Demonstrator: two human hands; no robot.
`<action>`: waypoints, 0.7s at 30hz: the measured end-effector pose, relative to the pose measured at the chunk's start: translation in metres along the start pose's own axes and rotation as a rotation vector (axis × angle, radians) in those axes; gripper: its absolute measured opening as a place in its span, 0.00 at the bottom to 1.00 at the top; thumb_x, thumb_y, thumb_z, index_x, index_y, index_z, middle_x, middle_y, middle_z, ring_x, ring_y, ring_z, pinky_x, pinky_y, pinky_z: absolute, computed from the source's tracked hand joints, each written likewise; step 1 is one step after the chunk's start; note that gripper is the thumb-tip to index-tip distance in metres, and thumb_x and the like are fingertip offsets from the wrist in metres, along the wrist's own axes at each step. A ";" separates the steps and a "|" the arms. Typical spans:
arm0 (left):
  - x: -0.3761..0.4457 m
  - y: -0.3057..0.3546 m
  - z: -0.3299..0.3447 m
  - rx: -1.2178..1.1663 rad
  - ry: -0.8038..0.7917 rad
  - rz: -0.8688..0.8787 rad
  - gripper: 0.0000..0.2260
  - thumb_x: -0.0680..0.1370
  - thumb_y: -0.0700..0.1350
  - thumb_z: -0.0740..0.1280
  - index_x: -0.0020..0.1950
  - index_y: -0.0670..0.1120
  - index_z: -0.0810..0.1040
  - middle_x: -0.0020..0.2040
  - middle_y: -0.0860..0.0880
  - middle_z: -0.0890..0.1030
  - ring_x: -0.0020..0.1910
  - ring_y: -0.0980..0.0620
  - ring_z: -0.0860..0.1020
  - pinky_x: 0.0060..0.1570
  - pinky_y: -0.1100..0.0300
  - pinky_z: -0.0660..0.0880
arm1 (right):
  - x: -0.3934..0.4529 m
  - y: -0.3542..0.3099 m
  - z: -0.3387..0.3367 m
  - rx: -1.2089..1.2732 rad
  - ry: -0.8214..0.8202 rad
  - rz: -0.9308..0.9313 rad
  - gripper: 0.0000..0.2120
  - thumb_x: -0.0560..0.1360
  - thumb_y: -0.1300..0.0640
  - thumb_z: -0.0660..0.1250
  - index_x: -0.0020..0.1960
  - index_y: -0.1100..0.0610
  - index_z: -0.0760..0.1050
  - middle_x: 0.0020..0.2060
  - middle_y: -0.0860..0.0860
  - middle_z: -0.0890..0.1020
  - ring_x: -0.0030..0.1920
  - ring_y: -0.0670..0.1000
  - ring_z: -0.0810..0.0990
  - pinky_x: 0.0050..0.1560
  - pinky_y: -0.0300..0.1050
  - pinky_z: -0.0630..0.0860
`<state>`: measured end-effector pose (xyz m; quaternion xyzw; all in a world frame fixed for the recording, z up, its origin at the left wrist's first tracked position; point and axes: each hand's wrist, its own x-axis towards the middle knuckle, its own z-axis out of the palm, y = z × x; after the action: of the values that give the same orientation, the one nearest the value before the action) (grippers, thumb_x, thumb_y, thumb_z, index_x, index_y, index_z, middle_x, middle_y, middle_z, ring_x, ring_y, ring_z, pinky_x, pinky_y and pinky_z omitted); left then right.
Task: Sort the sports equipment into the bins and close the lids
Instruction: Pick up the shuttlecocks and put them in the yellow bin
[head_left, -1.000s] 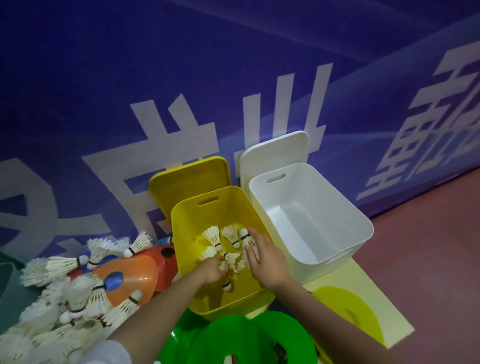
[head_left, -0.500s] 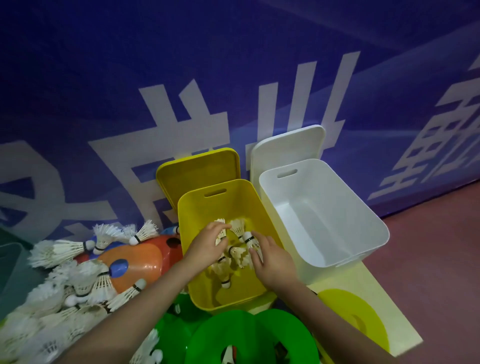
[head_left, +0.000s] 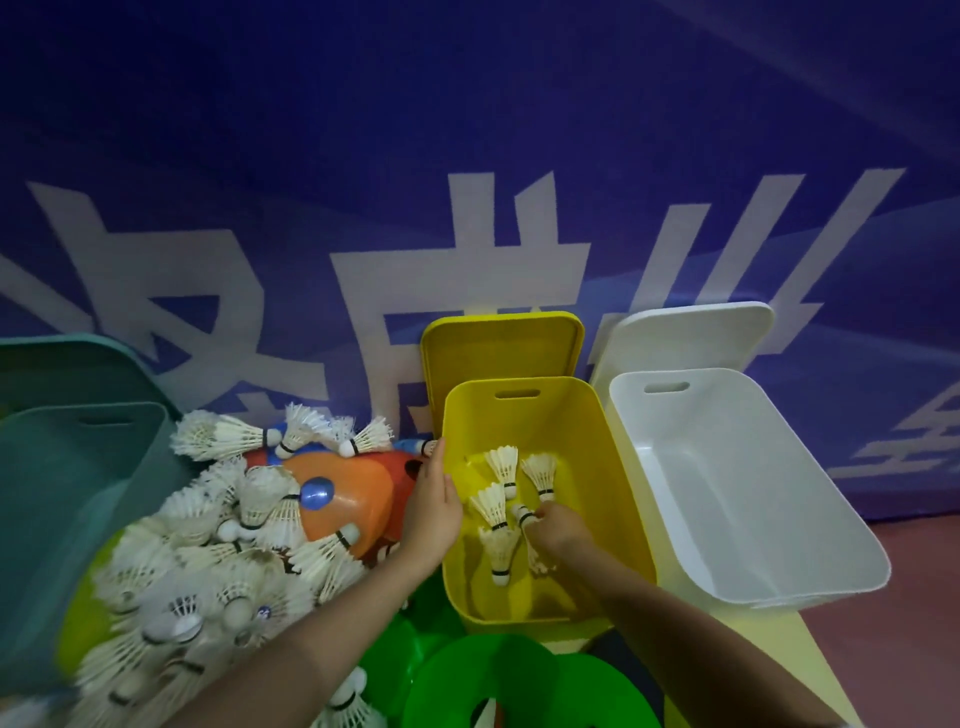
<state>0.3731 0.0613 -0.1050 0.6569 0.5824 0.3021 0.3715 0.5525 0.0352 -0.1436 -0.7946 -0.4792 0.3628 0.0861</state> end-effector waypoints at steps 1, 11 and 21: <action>0.000 -0.002 0.000 -0.035 -0.002 -0.016 0.25 0.83 0.41 0.54 0.78 0.55 0.52 0.74 0.48 0.65 0.65 0.44 0.73 0.54 0.60 0.75 | 0.004 0.001 0.004 -0.032 -0.014 0.010 0.07 0.77 0.53 0.63 0.50 0.56 0.75 0.47 0.55 0.81 0.48 0.54 0.81 0.50 0.49 0.80; 0.001 -0.006 0.006 -0.167 -0.028 -0.108 0.25 0.83 0.43 0.54 0.78 0.58 0.52 0.66 0.46 0.74 0.25 0.60 0.68 0.24 0.60 0.65 | 0.019 0.003 0.023 -0.215 -0.013 -0.150 0.13 0.77 0.51 0.65 0.58 0.53 0.78 0.55 0.53 0.82 0.52 0.52 0.80 0.48 0.42 0.75; 0.002 -0.006 -0.006 -0.178 -0.093 -0.057 0.23 0.84 0.44 0.53 0.78 0.57 0.53 0.76 0.55 0.59 0.44 0.70 0.72 0.36 0.75 0.68 | -0.003 -0.011 -0.021 0.055 0.130 -0.170 0.18 0.78 0.51 0.64 0.66 0.54 0.73 0.54 0.55 0.81 0.49 0.55 0.81 0.49 0.48 0.78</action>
<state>0.3651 0.0647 -0.1066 0.6179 0.5538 0.3109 0.4635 0.5580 0.0429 -0.1221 -0.7701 -0.5282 0.3151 0.1693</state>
